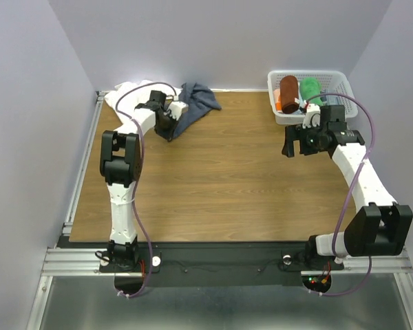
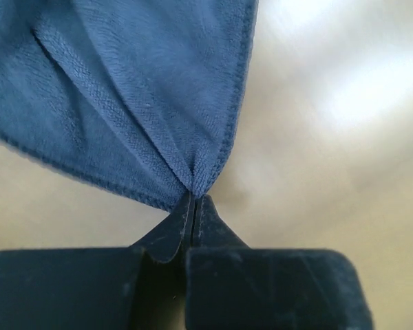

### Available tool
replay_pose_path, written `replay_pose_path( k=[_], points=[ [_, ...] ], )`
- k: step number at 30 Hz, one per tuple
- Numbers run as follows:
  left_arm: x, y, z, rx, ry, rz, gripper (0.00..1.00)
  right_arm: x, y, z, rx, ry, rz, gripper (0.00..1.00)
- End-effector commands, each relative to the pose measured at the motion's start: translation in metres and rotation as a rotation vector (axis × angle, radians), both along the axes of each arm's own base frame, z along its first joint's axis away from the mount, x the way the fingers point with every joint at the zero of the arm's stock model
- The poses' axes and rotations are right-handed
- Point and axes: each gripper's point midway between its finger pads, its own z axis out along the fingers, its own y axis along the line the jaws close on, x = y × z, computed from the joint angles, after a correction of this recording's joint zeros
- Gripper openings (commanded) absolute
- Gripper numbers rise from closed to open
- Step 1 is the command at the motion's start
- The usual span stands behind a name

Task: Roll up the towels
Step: Move the towel to the center of the board

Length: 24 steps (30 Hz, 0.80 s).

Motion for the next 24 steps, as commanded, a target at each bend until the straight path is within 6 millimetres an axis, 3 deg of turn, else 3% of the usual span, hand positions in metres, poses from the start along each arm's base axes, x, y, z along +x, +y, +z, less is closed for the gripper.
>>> replay_pose_path(
  k=[1, 2, 3, 4, 5, 7, 9, 10, 11, 13, 16, 17, 21, 22, 24],
  points=[
    [-0.084, -0.010, 0.046, -0.013, 0.058, -0.197, 0.00, 0.018, 0.016, 0.019, 0.088, -0.031, 0.045, 1.00],
    [-0.113, -0.004, 0.032, -0.018, 0.123, -0.218, 0.00, 0.021, 0.019, 0.023, 0.101, -0.037, 0.055, 1.00],
    [-0.126, 0.001, 0.033, -0.010, 0.121, -0.260, 0.00, 0.024, 0.022, 0.023, 0.113, -0.035, 0.063, 1.00],
    [-0.141, 0.007, 0.048, -0.008, 0.105, -0.278, 0.00, 0.025, 0.026, 0.024, 0.135, -0.030, 0.077, 1.00],
    [-0.167, 0.014, 0.036, 0.001, 0.157, -0.296, 0.00, 0.029, 0.028, 0.020, 0.148, -0.015, 0.082, 0.99],
    [-0.204, 0.032, 0.032, 0.044, 0.185, -0.332, 0.00, 0.034, 0.035, 0.026, 0.182, -0.021, 0.110, 0.93],
    [-0.225, 0.051, 0.029, 0.091, 0.198, -0.338, 0.00, 0.041, 0.040, 0.027, 0.208, -0.019, 0.127, 0.86],
    [-0.245, 0.061, 0.028, 0.117, 0.205, -0.368, 0.00, 0.043, 0.043, 0.027, 0.231, -0.012, 0.134, 0.84],
    [-0.251, 0.071, 0.027, 0.146, 0.206, -0.362, 0.00, 0.045, 0.056, 0.021, 0.237, 0.007, 0.161, 0.83],
    [-0.253, 0.095, 0.036, 0.168, 0.164, -0.311, 0.00, 0.052, 0.068, 0.016, 0.240, 0.017, 0.183, 0.83],
    [-0.247, 0.120, 0.052, 0.138, 0.140, -0.222, 0.00, 0.056, 0.104, -0.005, 0.233, 0.063, 0.246, 0.84],
    [-0.237, 0.121, 0.064, 0.124, 0.111, -0.208, 0.00, 0.053, 0.124, -0.012, 0.227, 0.079, 0.289, 0.84],
    [-0.226, 0.101, 0.097, -0.029, 0.088, -0.187, 0.00, 0.053, 0.177, -0.042, 0.275, 0.163, 0.384, 0.86],
    [-0.221, 0.096, 0.109, -0.060, 0.065, -0.184, 0.00, 0.054, 0.187, -0.062, 0.308, 0.238, 0.373, 0.86],
    [-0.200, 0.080, 0.154, -0.145, -0.050, -0.190, 0.00, 0.058, 0.201, -0.066, 0.357, 0.271, 0.396, 0.86]
  ],
)
